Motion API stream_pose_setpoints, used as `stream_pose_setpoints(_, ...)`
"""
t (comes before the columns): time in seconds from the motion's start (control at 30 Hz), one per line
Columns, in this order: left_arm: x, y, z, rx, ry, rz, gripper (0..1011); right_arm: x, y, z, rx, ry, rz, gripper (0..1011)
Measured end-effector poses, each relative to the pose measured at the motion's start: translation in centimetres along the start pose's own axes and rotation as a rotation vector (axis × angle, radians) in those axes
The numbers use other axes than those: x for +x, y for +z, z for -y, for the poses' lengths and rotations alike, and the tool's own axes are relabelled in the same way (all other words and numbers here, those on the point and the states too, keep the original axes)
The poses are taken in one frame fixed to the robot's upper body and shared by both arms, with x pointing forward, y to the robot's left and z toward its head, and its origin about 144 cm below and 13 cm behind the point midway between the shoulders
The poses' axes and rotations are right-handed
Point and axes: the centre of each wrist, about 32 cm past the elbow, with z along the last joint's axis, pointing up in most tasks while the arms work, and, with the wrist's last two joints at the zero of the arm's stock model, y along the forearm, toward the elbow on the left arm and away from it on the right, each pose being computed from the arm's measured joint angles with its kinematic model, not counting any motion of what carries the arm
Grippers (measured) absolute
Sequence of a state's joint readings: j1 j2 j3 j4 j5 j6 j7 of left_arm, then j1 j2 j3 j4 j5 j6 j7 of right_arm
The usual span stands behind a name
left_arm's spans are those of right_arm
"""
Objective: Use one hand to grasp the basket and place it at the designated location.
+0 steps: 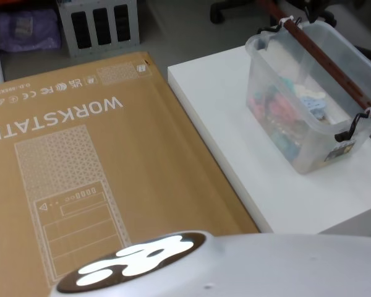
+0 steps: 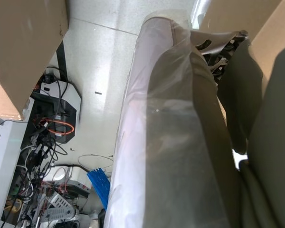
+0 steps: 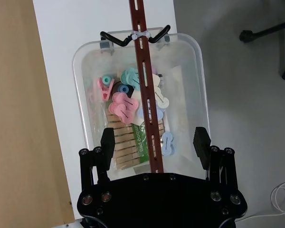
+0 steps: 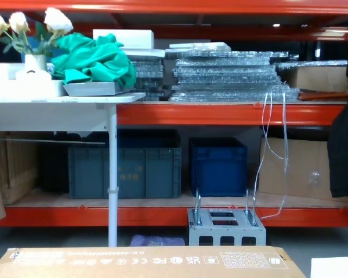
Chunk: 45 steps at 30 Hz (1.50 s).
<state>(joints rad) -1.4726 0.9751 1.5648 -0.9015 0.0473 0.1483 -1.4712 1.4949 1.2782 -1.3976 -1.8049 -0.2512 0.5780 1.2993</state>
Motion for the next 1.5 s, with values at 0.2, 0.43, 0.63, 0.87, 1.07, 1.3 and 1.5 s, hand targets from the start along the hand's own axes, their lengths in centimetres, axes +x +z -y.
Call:
stream_pose_setpoints(0.2,0.0,0.0,0.0,0.0,0.0,0.0,0,0.0,0.0,-0.1,0.003,0.001,0.001,1000)
stream_pose_setpoints(0.43,0.0,0.0,0.0,0.0,0.0,0.0,0,0.0,-0.1,-0.1,0.005,0.002,0.002,1000)
stream_pose_setpoints(0.63,0.0,0.0,0.0,0.0,0.0,0.0,0,0.0,0.4,-0.3,0.008,0.005,0.02,1000)
stream_pose_setpoints(0.87,0.0,0.0,0.0,0.0,0.0,0.0,0,0.0,1.2,-0.4,-0.009,-0.008,0.027,1000)
stream_pose_setpoints(1.07,0.0,0.0,0.0,0.0,0.0,0.0,0,-0.1,1.6,-0.2,-0.031,-0.024,0.029,1000)
stream_pose_setpoints(1.3,0.0,0.0,0.0,0.0,0.0,0.0,0,0.3,1.3,-1.2,-0.048,0.008,0.009,1000)
stream_pose_setpoints(1.5,0.0,0.0,0.0,0.0,0.0,0.0,0,0.8,0.1,-3.6,-0.011,0.095,-0.017,1000)
